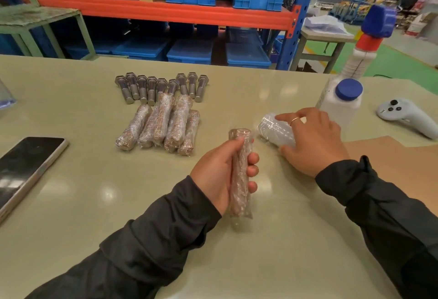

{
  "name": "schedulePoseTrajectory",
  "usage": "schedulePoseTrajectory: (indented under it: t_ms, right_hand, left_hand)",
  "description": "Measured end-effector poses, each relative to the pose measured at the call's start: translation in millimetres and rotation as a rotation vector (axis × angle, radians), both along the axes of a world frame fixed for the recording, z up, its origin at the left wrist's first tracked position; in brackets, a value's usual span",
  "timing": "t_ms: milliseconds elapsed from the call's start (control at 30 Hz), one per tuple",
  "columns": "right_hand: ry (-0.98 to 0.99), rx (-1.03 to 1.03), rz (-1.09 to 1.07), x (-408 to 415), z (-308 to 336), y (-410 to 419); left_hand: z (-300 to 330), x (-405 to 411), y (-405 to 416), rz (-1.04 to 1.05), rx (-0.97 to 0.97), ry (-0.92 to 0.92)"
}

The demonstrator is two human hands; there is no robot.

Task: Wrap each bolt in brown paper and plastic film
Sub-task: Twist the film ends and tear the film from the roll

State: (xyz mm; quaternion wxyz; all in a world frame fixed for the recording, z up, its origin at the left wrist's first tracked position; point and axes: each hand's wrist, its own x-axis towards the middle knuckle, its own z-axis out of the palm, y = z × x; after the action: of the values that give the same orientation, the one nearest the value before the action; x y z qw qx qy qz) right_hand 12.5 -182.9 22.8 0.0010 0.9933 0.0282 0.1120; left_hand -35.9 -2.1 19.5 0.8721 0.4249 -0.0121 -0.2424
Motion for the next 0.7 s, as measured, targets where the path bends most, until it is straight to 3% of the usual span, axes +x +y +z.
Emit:
schedulePoseTrajectory:
  t_ms: [67,267,400,533,633,700]
  right_hand:
    - [-0.045,0.053,0.066,0.1,-1.5,-2.2]
    - [-0.165,0.643,0.284,-21.5,20.0,12.7]
    - [0.28,0.999,0.599,-45.1,33.4,48.4]
    - [0.161,0.905,0.498,-46.4,28.4,59.5]
    - [0.107,0.823,0.446,-41.4,33.7,55.3]
    - [0.101,0.77,0.42,-38.5,37.0,51.7]
  left_hand:
    - [-1.2,0.4,-1.0,-0.012,-0.006,-0.007]
    - [-7.0,-1.4,-3.3,-0.085,0.025,-0.039]
    - [-1.3,-4.4,-0.3,-0.316,0.027,-0.051]
    - [5.3,-8.5,0.6,-0.47,-0.091,-0.01]
    - [5.7,-8.4,1.4,-0.459,-0.218,0.016]
    - [3.0,-7.4,3.7,-0.45,-0.082,0.005]
